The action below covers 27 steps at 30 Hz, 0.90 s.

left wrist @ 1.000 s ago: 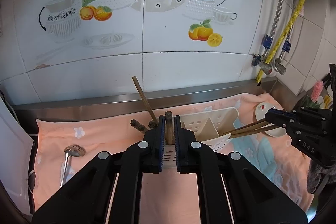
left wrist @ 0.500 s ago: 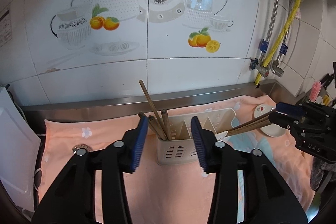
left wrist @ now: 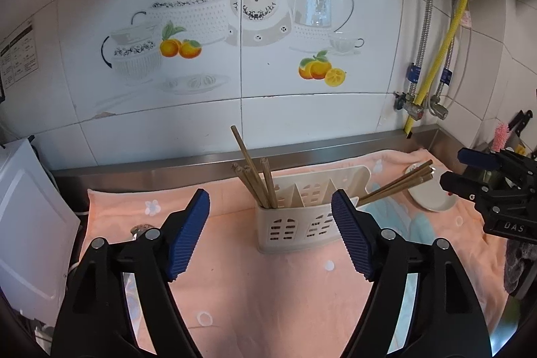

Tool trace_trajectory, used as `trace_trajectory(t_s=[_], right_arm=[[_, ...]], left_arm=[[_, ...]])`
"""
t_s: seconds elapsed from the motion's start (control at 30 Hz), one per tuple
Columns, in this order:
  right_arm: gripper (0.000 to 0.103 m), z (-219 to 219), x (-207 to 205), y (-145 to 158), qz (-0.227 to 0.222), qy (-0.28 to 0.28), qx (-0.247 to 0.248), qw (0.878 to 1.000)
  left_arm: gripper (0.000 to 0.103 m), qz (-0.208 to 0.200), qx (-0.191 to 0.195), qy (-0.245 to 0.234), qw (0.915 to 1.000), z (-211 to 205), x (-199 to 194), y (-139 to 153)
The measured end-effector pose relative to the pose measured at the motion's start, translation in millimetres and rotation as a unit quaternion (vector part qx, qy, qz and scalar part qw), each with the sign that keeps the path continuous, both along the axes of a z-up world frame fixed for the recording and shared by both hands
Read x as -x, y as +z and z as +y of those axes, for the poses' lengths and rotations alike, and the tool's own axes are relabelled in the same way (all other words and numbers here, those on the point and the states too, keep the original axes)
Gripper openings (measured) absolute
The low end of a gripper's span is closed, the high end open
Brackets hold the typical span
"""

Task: Organize utensils
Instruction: 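Withdraw both open tools away from the holder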

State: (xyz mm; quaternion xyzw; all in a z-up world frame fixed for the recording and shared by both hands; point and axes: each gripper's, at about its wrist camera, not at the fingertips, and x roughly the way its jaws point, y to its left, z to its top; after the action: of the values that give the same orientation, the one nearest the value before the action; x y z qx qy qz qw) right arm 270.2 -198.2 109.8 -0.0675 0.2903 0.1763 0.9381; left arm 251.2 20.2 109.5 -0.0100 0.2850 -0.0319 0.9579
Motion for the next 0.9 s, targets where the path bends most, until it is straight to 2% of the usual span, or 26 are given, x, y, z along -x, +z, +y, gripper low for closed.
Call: trace_trajectory(t_s=[0.27,0.57,0.9], right_arm=[[0.076,-7,20,1,-0.008,-0.004,-0.005,1.0],[0.083,-10,45,0,-0.017,-0.003,-0.013,1.0],[0.089,-11,66,-7,-0.023,-0.007,-0.014,1.0]], left_arm=[[0.091,-0.011,-0.014,0.013,0.9998,1,23,1],[0.095,-0.023,-0.013,0.016,0.9995,5,49,-4],[0.098,-0.019,0.0,0.005,0.9998,9,72,-13]])
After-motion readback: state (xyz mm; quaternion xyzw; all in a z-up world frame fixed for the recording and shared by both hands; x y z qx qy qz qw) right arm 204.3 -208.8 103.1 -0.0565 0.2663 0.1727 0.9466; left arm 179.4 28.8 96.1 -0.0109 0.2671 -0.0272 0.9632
